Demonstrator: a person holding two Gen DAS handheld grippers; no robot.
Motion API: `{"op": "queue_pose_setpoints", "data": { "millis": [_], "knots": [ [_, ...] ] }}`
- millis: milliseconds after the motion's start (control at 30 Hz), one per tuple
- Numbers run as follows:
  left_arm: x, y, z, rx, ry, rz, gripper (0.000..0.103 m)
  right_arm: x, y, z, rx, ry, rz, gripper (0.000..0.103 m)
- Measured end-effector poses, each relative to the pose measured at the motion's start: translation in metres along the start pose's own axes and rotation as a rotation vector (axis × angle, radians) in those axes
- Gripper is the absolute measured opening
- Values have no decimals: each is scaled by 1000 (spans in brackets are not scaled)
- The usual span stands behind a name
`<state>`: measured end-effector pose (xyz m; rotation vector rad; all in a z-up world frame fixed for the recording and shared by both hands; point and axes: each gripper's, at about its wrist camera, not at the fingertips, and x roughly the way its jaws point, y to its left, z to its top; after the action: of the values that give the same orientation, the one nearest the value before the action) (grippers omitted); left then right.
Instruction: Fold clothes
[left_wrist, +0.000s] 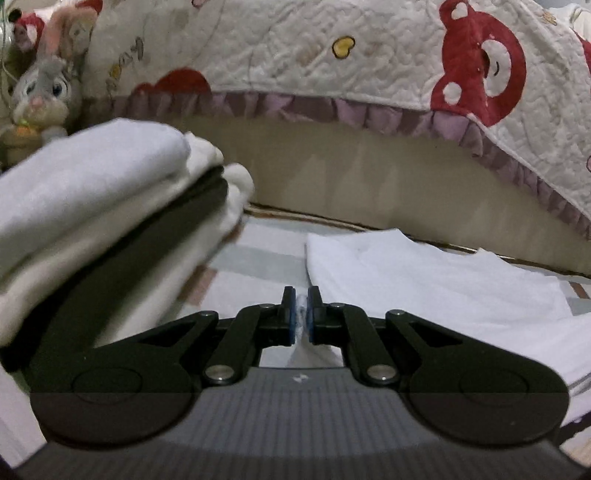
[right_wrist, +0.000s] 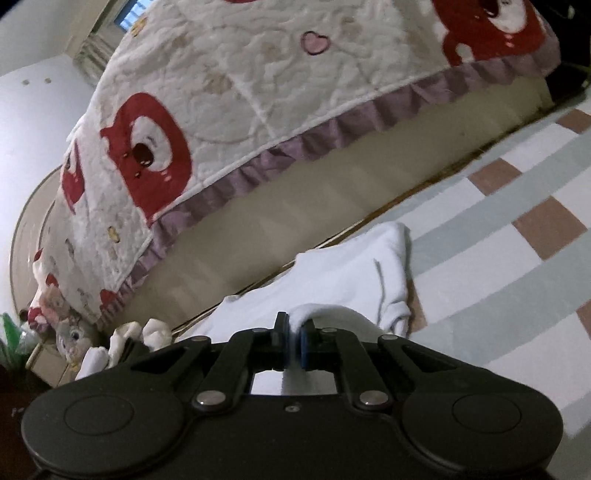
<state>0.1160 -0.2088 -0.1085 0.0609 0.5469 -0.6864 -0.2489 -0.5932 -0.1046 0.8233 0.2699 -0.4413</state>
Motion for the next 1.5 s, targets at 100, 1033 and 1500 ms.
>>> {"op": "queue_pose_setpoints", "data": {
  "millis": [100, 1033, 1500],
  "knots": [
    [2, 1, -3, 14, 8, 28, 5, 1, -2, -2, -18, 12, -9, 8],
    [257, -55, 97, 234, 206, 49, 6, 209, -45, 140, 17, 291, -316, 13],
    [227, -31, 111, 81, 101, -170, 18, 174, -13, 132, -366, 242, -242, 14]
  ]
}}
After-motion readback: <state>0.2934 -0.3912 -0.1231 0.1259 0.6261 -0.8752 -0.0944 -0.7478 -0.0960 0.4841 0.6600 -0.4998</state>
